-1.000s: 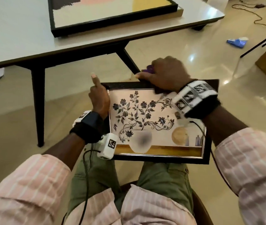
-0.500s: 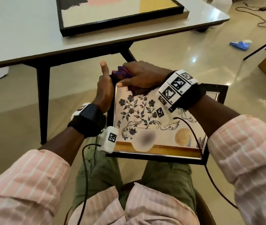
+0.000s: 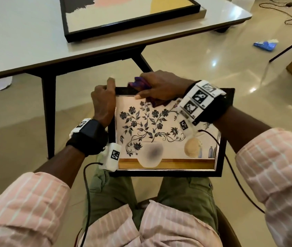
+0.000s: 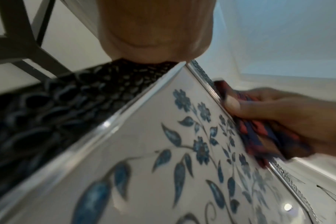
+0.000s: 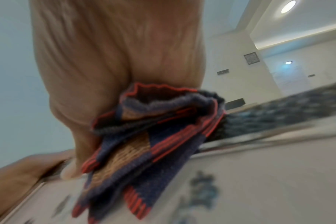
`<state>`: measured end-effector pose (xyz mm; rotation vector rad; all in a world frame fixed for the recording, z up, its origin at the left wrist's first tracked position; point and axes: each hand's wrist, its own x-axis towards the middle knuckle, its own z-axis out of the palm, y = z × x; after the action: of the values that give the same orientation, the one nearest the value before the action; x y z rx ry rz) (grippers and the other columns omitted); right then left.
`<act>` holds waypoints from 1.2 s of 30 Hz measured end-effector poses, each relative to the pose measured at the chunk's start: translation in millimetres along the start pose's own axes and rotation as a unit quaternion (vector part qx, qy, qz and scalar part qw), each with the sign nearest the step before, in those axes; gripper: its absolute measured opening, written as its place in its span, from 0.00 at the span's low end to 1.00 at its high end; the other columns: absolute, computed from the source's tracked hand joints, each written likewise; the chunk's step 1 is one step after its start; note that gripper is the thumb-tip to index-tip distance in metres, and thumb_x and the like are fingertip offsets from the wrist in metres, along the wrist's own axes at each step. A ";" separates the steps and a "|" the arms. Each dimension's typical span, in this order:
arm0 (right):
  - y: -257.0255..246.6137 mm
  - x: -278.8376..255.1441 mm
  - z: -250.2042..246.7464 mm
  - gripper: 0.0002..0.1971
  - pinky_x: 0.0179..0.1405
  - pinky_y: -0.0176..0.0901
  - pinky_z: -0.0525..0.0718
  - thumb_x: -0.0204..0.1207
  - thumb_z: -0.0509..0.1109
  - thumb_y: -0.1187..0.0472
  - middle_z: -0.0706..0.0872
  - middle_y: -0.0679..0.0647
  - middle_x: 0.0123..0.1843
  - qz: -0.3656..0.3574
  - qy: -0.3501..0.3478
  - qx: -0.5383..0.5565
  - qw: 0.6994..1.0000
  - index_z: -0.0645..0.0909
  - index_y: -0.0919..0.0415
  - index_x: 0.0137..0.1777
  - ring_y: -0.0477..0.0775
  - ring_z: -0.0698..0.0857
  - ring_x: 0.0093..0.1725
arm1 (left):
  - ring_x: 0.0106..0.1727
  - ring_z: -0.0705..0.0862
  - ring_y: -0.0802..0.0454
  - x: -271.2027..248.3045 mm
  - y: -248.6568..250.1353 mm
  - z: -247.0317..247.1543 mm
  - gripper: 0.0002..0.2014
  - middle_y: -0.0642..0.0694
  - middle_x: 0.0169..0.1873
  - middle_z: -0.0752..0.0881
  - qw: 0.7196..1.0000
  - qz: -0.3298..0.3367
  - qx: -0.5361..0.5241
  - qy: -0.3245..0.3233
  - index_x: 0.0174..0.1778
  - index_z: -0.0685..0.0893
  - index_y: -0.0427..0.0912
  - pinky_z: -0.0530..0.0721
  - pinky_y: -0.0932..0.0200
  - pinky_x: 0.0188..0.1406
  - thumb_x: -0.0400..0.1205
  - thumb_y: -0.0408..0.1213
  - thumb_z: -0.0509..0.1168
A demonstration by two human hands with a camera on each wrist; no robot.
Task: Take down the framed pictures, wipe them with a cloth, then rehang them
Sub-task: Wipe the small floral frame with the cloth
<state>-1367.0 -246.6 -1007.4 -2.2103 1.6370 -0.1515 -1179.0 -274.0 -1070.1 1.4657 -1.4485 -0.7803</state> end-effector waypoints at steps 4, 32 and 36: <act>28.1 -18.8 -2.9 0.24 0.49 0.49 0.83 0.78 0.69 0.41 0.86 0.55 0.49 0.032 -0.018 0.063 0.997 0.76 0.59 0.63 0.56 0.85 0.47 | 0.20 0.65 0.55 3.6 -8.6 -9.9 0.25 0.45 0.21 0.69 0.995 0.010 0.091 0.043 0.23 0.68 0.37 0.64 0.61 0.22 0.86 0.43 0.57; 180.2 -54.5 10.7 0.12 0.45 0.59 0.90 0.66 0.79 0.54 0.86 0.54 0.29 0.337 0.384 0.578 0.637 0.80 0.60 0.34 0.57 0.88 0.33 | 0.16 0.65 0.51 21.3 16.4 28.3 0.38 0.48 0.14 0.66 0.932 0.167 0.301 -0.110 0.16 0.65 0.43 0.68 0.62 0.25 0.77 0.75 0.52; 194.7 -7.1 -28.9 0.11 0.40 0.54 0.90 0.67 0.74 0.55 0.89 0.57 0.34 0.331 0.485 0.532 0.609 0.82 0.63 0.41 0.59 0.89 0.35 | 0.14 0.64 0.56 36.8 15.8 45.9 0.37 0.54 0.11 0.64 0.930 0.158 0.282 -0.172 0.15 0.67 0.44 0.63 0.65 0.23 0.70 0.77 0.61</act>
<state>-1552.8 -294.7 -1051.1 -0.4256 1.8335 -1.7823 -1222.9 -316.2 -1068.1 1.4872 -2.2510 -0.4431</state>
